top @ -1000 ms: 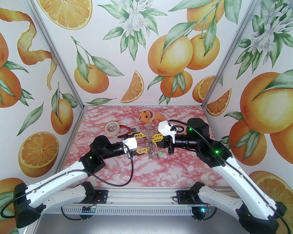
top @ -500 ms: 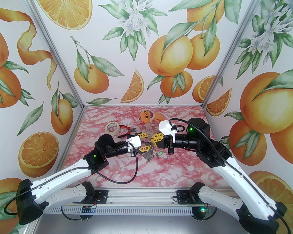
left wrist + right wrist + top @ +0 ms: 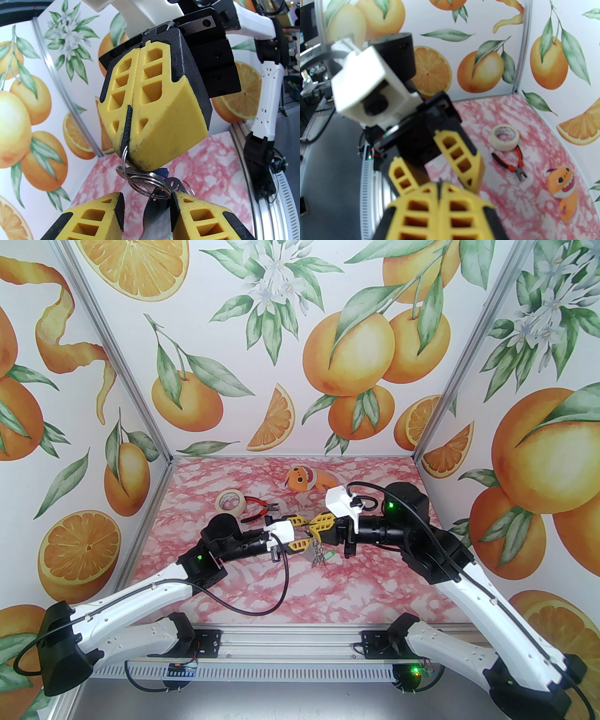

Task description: Remove the keys from the keyring

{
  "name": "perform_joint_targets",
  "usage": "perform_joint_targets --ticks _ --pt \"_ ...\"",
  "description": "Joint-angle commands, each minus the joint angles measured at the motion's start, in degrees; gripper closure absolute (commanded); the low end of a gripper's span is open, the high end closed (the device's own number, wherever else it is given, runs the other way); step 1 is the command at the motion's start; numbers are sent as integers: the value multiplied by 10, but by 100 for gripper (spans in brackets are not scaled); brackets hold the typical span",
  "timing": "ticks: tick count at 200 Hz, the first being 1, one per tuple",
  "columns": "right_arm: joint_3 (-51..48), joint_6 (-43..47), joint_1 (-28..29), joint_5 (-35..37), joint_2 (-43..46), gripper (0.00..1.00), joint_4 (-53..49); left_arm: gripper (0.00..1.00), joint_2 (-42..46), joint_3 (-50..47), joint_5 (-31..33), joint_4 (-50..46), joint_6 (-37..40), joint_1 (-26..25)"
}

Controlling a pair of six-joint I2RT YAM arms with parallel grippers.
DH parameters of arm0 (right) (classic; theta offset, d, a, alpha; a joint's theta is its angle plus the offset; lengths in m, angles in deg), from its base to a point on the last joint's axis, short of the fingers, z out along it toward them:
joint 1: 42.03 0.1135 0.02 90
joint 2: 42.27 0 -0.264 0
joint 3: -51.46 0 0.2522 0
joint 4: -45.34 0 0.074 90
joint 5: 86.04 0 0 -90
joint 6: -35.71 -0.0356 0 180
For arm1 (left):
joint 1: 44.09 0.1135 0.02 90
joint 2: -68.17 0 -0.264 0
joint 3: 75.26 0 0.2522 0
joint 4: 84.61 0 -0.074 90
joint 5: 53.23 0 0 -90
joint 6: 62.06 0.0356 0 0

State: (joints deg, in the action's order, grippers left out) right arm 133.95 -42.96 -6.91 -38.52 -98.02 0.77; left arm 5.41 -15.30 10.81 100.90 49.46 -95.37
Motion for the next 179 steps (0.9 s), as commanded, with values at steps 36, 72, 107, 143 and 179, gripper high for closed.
perform_joint_targets --ticks 36,72,107,143,179 --pt "-10 -9 -4 -3 12 100 29 62 -6 23 0 30 -3 4" --pt "-13 -7 -4 10 20 100 31 66 -7 19 7 31 -2 3" --pt "-14 -6 -4 17 22 100 30 71 -3 17 13 31 0 3" --pt "-15 -7 -4 21 23 100 32 80 0 15 20 35 -2 4" --pt "-18 -10 -5 28 25 100 38 81 5 6 22 61 -15 3"
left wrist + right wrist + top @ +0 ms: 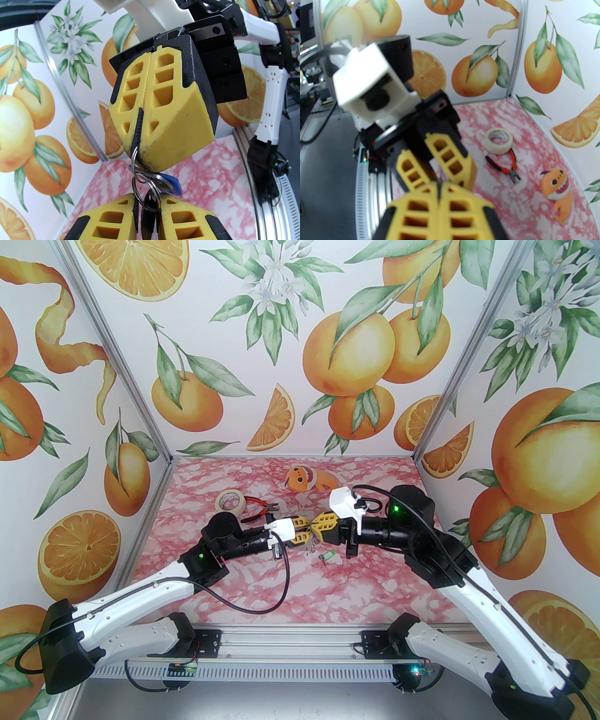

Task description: Remove the keys from the keyring

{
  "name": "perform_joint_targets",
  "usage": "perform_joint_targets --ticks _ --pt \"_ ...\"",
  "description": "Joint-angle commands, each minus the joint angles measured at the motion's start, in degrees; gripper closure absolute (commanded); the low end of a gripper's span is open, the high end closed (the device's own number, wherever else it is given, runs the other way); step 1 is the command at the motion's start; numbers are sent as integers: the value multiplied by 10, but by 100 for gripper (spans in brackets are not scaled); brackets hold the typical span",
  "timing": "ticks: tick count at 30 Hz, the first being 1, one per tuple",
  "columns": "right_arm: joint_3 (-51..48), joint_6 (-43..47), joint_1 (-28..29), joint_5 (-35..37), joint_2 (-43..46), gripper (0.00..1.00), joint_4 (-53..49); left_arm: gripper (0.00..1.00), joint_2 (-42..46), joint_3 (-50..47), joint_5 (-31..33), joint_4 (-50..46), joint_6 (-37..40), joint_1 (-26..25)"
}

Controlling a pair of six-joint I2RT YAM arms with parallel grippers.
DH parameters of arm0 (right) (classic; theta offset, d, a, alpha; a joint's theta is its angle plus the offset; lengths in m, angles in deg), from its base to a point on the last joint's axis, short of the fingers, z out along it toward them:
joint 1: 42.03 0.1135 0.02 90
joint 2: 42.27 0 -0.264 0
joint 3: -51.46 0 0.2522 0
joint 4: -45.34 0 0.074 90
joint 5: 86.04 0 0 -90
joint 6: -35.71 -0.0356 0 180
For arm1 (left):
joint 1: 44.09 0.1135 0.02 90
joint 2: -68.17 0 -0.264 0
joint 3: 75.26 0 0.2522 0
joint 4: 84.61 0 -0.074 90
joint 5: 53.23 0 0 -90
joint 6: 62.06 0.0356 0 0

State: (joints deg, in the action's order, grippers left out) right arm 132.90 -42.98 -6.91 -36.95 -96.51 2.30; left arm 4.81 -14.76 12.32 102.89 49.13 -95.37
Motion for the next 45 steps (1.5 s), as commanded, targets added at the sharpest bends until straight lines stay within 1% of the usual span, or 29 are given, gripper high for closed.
perform_joint_targets --ticks 1,6,11,12,14,17,21,25,31,40,43,45 --pt "-7 -10 -4 12 10 100 23 81 12 0 7 41 -13 3" --pt "-16 -6 -5 36 22 100 28 86 20 -10 19 56 -28 3" --pt "-27 -6 -4 51 33 100 42 89 21 -10 25 57 -44 3" --pt "-30 -6 -5 56 37 100 47 89 21 -11 26 58 -50 4" --pt "-34 -1 -4 64 41 100 51 94 21 -11 32 61 -74 3" --pt "-39 3 -3 65 41 100 60 95 17 -6 29 60 -97 3" --pt "-45 20 6 76 44 100 63 98 11 5 40 53 -132 3" --pt "-52 51 26 103 52 100 54 99 8 11 44 54 -155 4" --pt "-48 105 83 177 52 100 26 100 7 28 50 33 -162 4" --pt "-52 155 116 236 49 100 6 100 3 45 55 15 -171 3" --pt "-45 176 140 268 29 100 -16 99 -6 66 47 -8 -172 3" --pt "-42 170 147 292 17 100 -17 95 -9 69 37 -10 -168 3"
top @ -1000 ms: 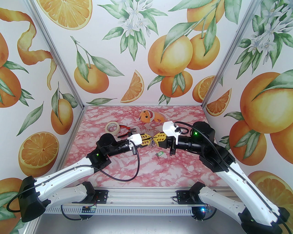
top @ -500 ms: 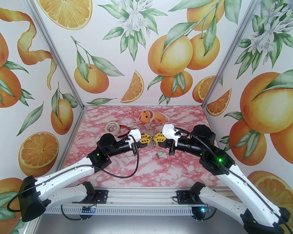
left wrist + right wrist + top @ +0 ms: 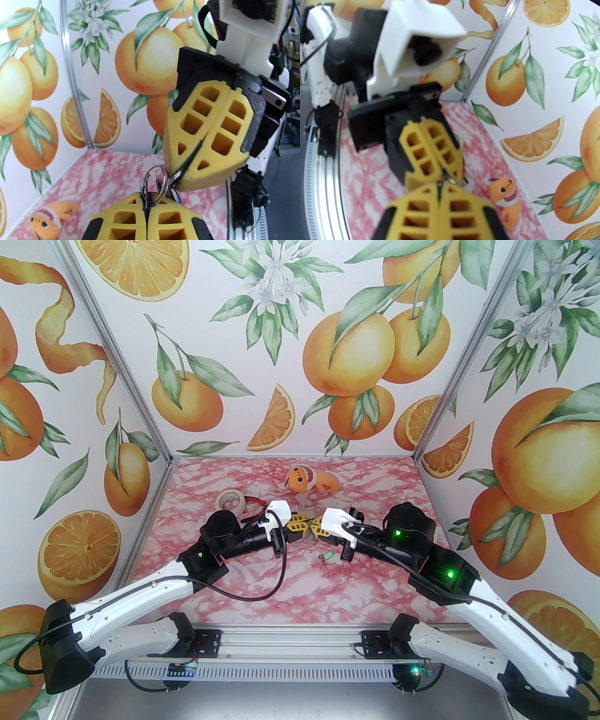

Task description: Remove the keys from the keyring

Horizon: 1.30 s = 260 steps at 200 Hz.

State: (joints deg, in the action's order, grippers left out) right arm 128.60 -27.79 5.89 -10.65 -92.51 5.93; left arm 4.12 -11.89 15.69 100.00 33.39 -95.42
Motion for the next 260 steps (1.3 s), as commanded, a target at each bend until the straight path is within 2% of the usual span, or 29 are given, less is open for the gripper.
perform_joint_targets --ticks 1,7,28,47,64,89,108,164,185,260 --pt "1 6 19 36 -26 100 -47 88 -1 33 1 30 -10 4" --pt "2 -1 18 35 -27 100 -41 80 1 29 3 37 -10 4" --pt "8 -38 2 1 -23 100 -10 69 6 26 -5 26 10 4" --pt "25 -91 -52 -102 -28 100 4 65 19 6 -18 31 38 4" --pt "36 -145 -103 -204 -37 100 18 55 37 -29 -44 65 68 7" --pt "43 -193 -135 -283 -43 100 30 50 53 -55 -54 83 106 16" --pt "41 -230 -157 -329 -48 100 43 50 52 -51 -79 79 119 23" --pt "21 -323 -200 -416 -51 100 118 50 45 -67 -90 109 138 34" --pt "17 -326 -203 -419 -55 100 119 49 43 -62 -116 122 136 33" --pt "-8 -359 -202 -423 -57 100 161 51 3 -54 -58 204 116 23"
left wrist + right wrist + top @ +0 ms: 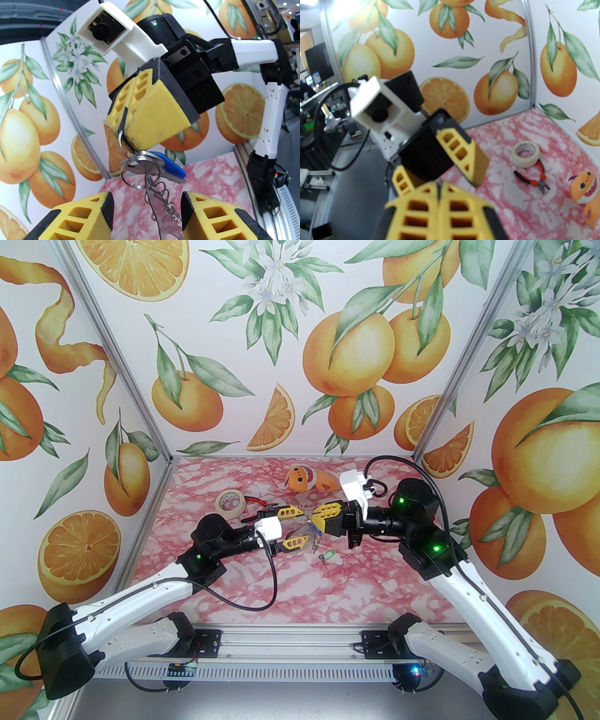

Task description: Remove the keys from the keyring

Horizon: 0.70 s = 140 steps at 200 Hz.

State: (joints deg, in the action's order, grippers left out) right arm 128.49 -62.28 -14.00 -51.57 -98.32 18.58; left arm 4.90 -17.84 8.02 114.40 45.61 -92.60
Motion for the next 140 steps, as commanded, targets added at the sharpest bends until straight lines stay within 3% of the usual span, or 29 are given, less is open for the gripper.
perform_joint_targets --ticks 1,37,80,140 --pt "-7 -14 -3 -14 1 100 35 51 -5 6 19 60 -6 -5" --pt "-11 -22 -4 -12 -2 100 46 52 -12 7 53 66 22 -25" --pt "-14 -29 -3 -11 -3 100 56 64 -12 10 61 60 30 -25" --pt "-15 -32 -3 -7 2 100 58 72 -6 6 79 58 20 -25"
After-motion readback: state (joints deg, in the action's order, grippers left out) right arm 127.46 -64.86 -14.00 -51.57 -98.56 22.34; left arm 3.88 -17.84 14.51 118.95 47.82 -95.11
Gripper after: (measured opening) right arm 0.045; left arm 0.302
